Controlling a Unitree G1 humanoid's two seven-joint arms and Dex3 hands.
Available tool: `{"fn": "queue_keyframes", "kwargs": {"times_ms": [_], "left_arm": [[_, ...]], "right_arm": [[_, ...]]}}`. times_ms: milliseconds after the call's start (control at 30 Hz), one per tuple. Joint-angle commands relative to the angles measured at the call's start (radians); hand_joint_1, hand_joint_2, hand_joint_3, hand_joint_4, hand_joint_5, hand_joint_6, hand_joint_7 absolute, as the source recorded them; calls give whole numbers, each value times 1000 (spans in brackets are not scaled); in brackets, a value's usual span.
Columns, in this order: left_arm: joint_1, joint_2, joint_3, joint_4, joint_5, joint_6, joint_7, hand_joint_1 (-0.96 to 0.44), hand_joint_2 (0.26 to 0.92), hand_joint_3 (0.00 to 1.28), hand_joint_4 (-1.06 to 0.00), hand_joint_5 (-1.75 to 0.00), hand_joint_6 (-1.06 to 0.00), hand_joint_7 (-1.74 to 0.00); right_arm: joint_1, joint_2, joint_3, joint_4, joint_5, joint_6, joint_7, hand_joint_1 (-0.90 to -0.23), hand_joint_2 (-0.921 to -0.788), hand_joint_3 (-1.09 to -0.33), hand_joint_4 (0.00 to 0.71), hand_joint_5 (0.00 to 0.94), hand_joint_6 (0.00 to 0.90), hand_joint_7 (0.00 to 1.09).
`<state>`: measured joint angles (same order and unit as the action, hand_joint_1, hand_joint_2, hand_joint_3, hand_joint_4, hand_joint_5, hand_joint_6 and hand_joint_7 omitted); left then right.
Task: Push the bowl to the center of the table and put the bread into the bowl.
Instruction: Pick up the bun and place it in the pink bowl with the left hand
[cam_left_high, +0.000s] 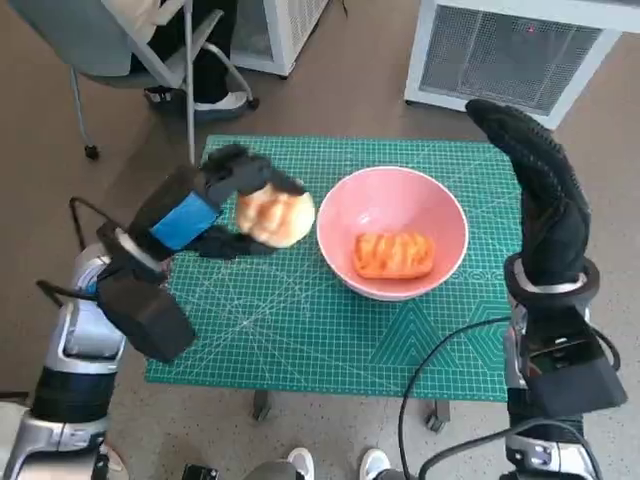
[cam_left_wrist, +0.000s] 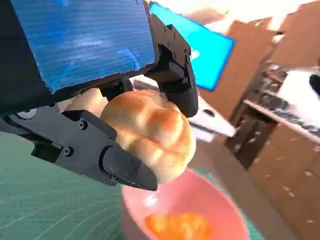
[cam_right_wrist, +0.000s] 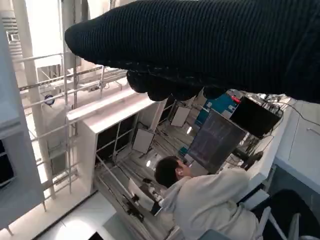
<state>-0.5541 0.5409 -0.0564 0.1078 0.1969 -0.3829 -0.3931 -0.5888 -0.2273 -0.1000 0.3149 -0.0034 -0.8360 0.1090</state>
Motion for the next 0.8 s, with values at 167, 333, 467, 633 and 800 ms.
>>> {"fn": "queue_keyframes", "kwargs": {"times_ms": [167,333,467,633,800], "left_arm": [[-240,-175,-129,156,81,-110,68,4,895,33,-724,-1110,-775,-1028],[-318,-204,-173,299,108,-149,56,3,915,46,-667,-1164,-715,-1099],[-394,-240,-239,427,164,-102,29,2,916,91,-631,-1221,-645,-1150],[-460,-268,-307,558,215,-31,-37,-3,903,252,-409,-1238,-391,-1238],[-502,-292,-342,643,229,5,-102,-84,913,77,-310,-198,-342,-269]], "right_arm": [[-16,22,18,23,-16,7,-12,-582,-921,-752,293,0,1,721],[-20,27,19,33,-21,-4,-12,-577,-921,-751,293,0,0,723],[-17,26,17,31,-30,-10,-14,-567,-921,-752,293,0,0,724],[-13,20,14,28,-34,-14,-13,-563,-921,-757,293,0,-1,723],[-11,16,9,20,-31,-6,-12,-563,-921,-759,293,0,0,722]]}}
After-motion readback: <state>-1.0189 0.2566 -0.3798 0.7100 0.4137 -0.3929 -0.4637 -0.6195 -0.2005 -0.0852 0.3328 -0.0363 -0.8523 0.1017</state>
